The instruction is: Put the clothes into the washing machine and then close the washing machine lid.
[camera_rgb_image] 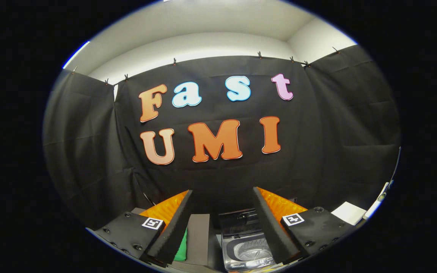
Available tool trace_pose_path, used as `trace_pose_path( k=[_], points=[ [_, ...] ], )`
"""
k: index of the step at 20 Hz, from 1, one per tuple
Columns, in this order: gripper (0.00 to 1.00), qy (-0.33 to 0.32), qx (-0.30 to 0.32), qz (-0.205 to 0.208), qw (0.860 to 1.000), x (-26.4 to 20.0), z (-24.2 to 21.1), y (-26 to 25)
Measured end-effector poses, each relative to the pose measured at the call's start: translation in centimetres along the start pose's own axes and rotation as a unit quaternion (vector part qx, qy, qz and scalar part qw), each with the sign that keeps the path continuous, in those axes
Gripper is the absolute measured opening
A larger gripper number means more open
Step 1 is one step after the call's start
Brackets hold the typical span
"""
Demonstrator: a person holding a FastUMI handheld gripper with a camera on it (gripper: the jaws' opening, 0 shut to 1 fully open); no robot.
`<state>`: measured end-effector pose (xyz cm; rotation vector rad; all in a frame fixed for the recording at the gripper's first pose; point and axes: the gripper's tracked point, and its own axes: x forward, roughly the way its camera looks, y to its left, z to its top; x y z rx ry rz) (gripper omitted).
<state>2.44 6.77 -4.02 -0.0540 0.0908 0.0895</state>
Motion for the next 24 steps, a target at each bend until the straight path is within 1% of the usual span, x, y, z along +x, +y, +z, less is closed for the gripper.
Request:
trace_pose_path(
  k=[6,12,19,24],
  points=[
    [0.98,0.022,-0.009,0.024,0.999,1.0,-2.5,3.7],
    [0.99,0.064,-0.014,0.072,0.995,2.2,-6.8,9.8],
    [0.99,0.126,-0.038,0.126,0.983,3.3,-13.1,16.9],
    [0.99,0.177,-0.061,0.145,0.972,3.9,-18.1,20.1]
  ],
)
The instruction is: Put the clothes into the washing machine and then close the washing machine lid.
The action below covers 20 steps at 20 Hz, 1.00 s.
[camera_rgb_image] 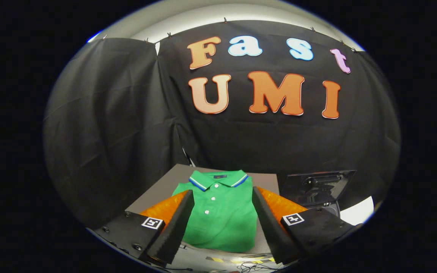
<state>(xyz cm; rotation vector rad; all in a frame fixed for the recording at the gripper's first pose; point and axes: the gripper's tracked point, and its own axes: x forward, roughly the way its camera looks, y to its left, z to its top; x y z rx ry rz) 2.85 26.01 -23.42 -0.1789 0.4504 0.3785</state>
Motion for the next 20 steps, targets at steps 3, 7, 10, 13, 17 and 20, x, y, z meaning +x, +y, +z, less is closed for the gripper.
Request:
trace_pose_path(
  k=[3,7,10,13,17,20],
  points=[
    [0.99,0.037,-0.006,0.007,0.999,1.5,-2.5,1.4],
    [0.99,0.075,-0.016,0.007,0.997,3.9,-5.2,2.6],
    [0.99,0.098,-0.02,0.008,0.995,5.1,-7.0,3.6],
    [0.99,0.118,-0.028,0.002,0.993,6.0,-8.5,3.7],
    [0.99,0.128,-0.024,-0.003,0.992,6.6,-9.4,3.7],
    [0.98,0.13,-0.021,0.001,0.991,6.8,-9.8,3.7]
  ],
)
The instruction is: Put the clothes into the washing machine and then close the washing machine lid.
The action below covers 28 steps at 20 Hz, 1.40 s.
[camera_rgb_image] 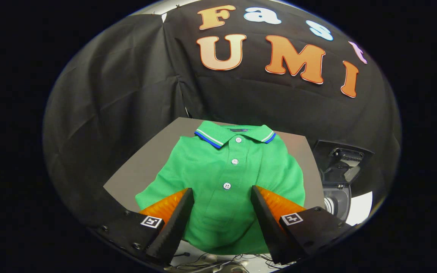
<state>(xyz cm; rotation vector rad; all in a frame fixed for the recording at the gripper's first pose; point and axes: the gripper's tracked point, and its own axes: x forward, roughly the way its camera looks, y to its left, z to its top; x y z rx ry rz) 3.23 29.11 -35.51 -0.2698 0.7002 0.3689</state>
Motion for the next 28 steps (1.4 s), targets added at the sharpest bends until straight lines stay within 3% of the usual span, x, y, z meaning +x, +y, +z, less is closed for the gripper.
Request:
trace_pose_path(
  k=[6,8,9,11,12,14,19,23,28],
  points=[
    [0.89,-0.01,-0.012,-0.001,1.0,0.6,-0.3,-0.4],
    [0.65,-0.019,-0.014,-0.007,1.0,0.6,-0.3,-0.7],
    [0.65,-0.018,-0.015,-0.006,1.0,0.6,-0.4,-0.6],
    [0.45,-0.019,-0.007,-0.004,1.0,0.7,-0.4,-0.9],
    [0.45,-0.02,-0.001,-0.004,1.0,0.6,-0.3,-1.0],
    [0.33,-0.023,0.013,0.004,1.0,0.5,-0.3,-1.2],
    [0.23,-0.023,0.028,0.027,0.999,0.2,-0.2,-1.9],
    [0.1,-0.026,0.087,0.042,0.995,0.0,0.3,-2.7],
    [0.1,-0.062,0.108,0.029,0.992,-3.6,3.1,-5.8]
  ],
)
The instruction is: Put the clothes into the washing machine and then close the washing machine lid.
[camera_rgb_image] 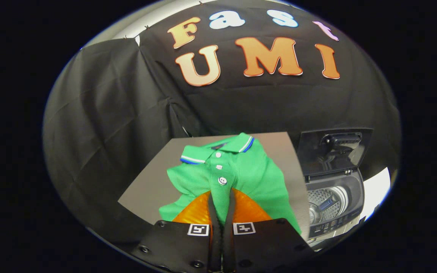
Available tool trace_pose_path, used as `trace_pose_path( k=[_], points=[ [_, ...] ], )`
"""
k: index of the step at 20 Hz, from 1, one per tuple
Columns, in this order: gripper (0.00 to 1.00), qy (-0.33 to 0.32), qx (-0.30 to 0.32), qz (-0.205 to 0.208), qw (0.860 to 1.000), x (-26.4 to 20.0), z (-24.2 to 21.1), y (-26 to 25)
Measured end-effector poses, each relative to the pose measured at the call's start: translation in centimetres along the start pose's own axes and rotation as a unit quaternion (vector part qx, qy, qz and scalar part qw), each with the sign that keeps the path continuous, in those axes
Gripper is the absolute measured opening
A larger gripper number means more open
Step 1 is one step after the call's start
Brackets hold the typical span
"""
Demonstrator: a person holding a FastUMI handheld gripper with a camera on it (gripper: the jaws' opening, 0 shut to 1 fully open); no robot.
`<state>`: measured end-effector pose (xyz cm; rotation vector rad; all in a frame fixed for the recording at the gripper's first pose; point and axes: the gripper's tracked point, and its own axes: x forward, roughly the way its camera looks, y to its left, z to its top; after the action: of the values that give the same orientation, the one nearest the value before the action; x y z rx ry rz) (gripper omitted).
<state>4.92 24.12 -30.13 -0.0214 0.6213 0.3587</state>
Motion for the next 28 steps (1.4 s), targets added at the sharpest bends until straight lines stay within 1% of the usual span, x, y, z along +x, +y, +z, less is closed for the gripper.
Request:
trace_pose_path(
  k=[3,6,11,17,23,28],
  points=[
    [0.1,-0.032,0.013,-0.01,0.999,-3.3,2.4,-2.6],
    [0.1,-0.06,0.015,-0.031,0.998,-5.8,4.6,-6.1],
    [0.1,-0.098,-0.011,-0.106,0.989,-9.8,7.5,-13.9],
    [0.09,-0.114,0.01,-0.158,0.981,-13.1,8.0,-23.4],
    [0.09,-0.096,0.034,-0.182,0.978,-12.8,6.4,-32.2],
    [0.09,-0.063,0.035,-0.172,0.983,-10.2,3.6,-37.4]
  ],
)
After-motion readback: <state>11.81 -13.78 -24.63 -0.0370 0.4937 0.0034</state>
